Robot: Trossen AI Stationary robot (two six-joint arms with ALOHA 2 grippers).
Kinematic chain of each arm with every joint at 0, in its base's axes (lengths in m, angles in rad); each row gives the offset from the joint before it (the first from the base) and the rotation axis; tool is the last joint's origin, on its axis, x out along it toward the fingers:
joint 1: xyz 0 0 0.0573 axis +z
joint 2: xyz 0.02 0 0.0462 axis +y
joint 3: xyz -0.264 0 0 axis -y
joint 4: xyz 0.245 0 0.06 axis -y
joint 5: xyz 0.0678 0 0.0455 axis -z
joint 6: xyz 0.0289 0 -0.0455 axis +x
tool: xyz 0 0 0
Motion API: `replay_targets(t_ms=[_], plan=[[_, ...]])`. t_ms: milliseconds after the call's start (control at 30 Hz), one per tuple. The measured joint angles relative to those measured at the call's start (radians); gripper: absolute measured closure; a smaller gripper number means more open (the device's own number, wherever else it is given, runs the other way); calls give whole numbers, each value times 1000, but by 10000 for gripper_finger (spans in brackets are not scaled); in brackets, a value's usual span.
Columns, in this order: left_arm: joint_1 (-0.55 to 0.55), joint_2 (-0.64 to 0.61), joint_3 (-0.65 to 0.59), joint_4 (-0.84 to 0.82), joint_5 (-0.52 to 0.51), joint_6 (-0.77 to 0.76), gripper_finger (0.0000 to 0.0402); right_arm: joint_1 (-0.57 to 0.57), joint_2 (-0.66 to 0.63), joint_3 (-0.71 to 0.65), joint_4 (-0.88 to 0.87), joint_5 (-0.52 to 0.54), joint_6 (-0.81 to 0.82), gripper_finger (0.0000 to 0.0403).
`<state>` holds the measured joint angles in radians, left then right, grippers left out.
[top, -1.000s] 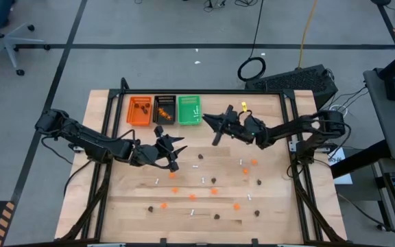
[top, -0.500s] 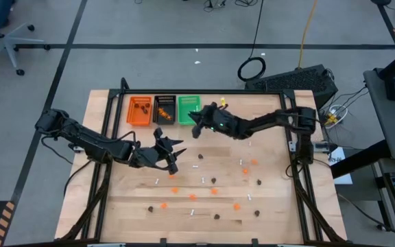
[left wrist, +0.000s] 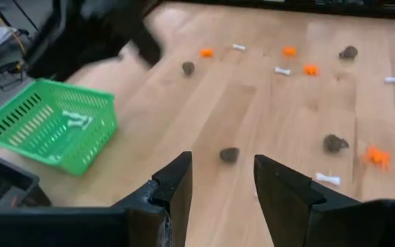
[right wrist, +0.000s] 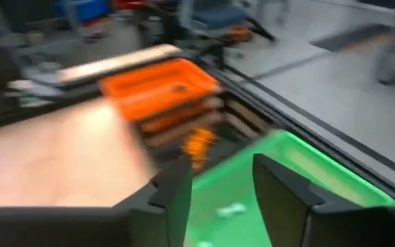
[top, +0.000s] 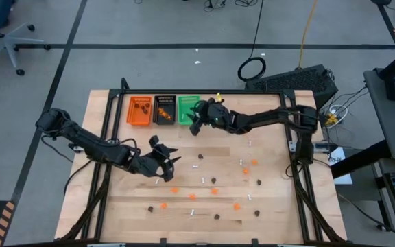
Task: Sort Halloween decoration
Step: Put the orange spider toy into the black bin
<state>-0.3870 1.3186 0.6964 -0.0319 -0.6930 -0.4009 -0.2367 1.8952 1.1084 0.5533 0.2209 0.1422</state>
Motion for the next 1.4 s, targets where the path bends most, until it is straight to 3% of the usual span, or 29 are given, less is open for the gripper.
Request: replay_targets(t_ms=[133, 333, 500, 733, 1067, 1400], plan=[[-37, 0, 0, -49, 15, -14, 247, 75, -76, -13, -51, -70, -55, 246], [-127, 0, 0, -89, 100, -17, 247, 248, -180, -141, -67, -65, -102, 243], [-191, 0, 0, -193, 114, -76, 247, 415, -178, -255, 9, -67, -125, 243], [-212, 26, 1, -263, 117, -170, 247, 592, -116, -283, 84, -8, -132, 243], [-211, 169, 1, -257, 124, -270, 247, 658, 22, -282, 281, 18, -147, 243], [-208, 311, 0, -161, 142, -307, 247, 656, 68, -282, 325, 18, -157, 243]])
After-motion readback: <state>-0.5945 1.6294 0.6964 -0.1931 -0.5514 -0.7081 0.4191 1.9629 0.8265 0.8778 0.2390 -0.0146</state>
